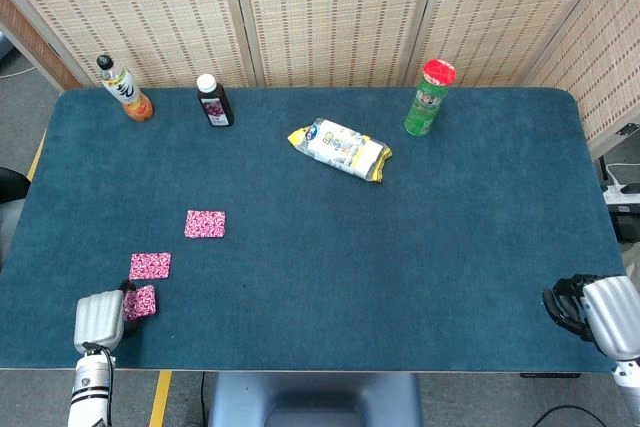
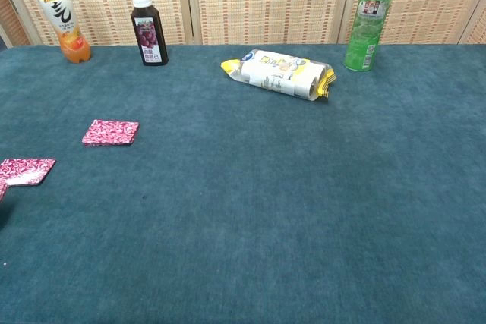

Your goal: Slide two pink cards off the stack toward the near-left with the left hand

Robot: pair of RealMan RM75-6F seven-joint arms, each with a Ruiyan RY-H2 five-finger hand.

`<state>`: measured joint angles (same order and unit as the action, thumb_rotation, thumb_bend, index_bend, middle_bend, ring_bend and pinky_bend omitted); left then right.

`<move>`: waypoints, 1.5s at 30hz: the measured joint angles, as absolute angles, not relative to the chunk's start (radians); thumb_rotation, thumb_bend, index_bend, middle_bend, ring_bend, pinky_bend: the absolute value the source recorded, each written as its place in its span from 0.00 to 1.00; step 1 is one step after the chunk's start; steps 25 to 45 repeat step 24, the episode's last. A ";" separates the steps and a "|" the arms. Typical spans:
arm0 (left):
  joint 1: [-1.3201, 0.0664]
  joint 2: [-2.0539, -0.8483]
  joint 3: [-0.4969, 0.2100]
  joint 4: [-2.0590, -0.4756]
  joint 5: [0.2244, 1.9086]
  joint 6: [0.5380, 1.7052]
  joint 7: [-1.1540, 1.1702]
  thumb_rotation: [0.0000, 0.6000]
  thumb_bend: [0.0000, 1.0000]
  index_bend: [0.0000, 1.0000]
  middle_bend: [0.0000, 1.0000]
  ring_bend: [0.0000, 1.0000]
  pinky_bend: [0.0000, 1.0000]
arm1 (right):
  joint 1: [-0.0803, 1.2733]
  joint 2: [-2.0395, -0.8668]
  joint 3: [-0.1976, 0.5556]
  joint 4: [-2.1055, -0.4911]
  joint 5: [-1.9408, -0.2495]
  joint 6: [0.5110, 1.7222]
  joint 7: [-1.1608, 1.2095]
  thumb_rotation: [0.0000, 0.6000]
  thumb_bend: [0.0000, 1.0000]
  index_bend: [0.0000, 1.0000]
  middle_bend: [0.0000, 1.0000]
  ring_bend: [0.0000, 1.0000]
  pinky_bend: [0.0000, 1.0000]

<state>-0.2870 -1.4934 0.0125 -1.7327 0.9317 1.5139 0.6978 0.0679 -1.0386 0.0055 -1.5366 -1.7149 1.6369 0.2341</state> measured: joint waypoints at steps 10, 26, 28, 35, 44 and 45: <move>-0.271 -1.475 0.002 -1.757 0.939 1.493 0.698 1.00 0.29 0.25 1.00 1.00 1.00 | 0.068 -1.041 0.008 -1.537 -1.712 1.637 0.231 1.00 0.45 1.00 0.89 0.85 1.00; -0.185 -1.292 -0.016 -1.813 1.260 1.620 0.344 1.00 0.28 0.20 0.38 0.43 0.50 | 0.069 -1.045 0.007 -1.536 -1.713 1.635 0.222 1.00 0.45 1.00 0.89 0.85 1.00; -0.185 -1.292 -0.016 -1.813 1.260 1.620 0.344 1.00 0.28 0.20 0.38 0.43 0.50 | 0.069 -1.045 0.007 -1.536 -1.713 1.635 0.222 1.00 0.45 1.00 0.89 0.85 1.00; -0.185 -1.292 -0.016 -1.813 1.260 1.620 0.344 1.00 0.28 0.20 0.38 0.43 0.50 | 0.069 -1.045 0.007 -1.536 -1.713 1.635 0.222 1.00 0.45 1.00 0.89 0.85 1.00; -0.185 -1.292 -0.016 -1.813 1.260 1.620 0.344 1.00 0.28 0.20 0.38 0.43 0.50 | 0.069 -1.045 0.007 -1.536 -1.713 1.635 0.222 1.00 0.45 1.00 0.89 0.85 1.00; -0.185 -1.292 -0.016 -1.813 1.260 1.620 0.344 1.00 0.28 0.20 0.38 0.43 0.50 | 0.069 -1.045 0.007 -1.536 -1.713 1.635 0.222 1.00 0.45 1.00 0.89 0.85 1.00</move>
